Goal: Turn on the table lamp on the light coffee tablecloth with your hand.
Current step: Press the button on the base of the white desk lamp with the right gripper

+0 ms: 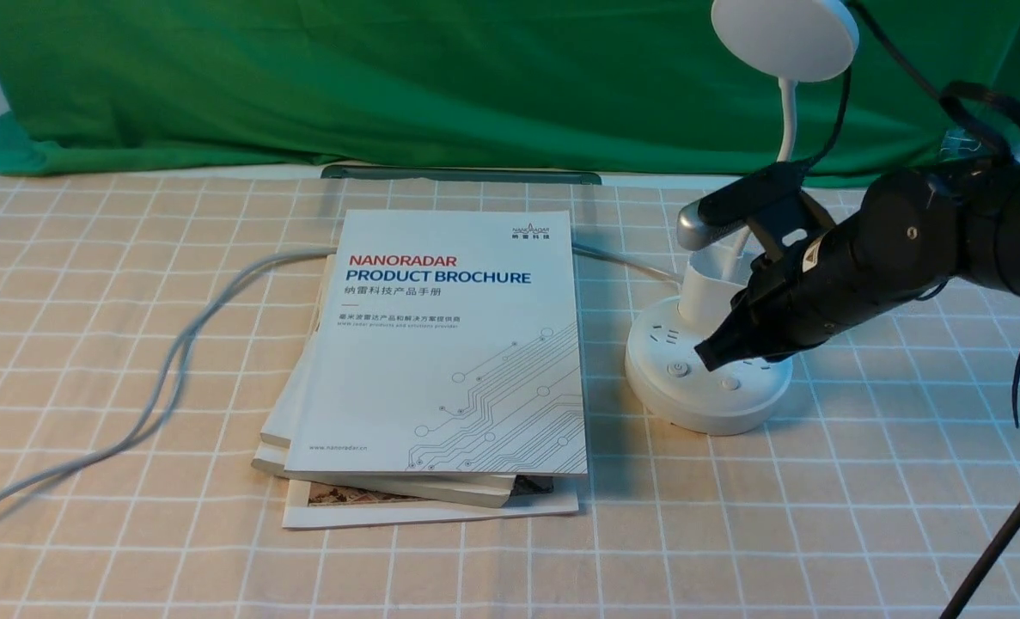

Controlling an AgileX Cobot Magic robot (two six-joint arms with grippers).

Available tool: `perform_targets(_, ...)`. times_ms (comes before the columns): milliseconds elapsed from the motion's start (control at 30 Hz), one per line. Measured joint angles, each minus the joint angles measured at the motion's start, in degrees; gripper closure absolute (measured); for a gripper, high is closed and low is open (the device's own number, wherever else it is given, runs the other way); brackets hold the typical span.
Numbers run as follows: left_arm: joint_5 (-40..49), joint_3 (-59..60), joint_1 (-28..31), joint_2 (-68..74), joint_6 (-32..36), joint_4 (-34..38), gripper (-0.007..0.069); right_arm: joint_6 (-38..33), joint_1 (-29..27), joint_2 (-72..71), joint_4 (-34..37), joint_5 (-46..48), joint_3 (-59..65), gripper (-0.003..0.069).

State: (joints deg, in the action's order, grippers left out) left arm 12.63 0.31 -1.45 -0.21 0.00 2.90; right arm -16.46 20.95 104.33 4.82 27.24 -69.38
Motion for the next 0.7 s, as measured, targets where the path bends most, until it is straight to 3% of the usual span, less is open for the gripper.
perform_targets(700,0.0,0.0,0.0,0.0,0.0,0.0,0.0603,0.0,0.4,1.7,-0.1,-4.0,3.8,0.0628)
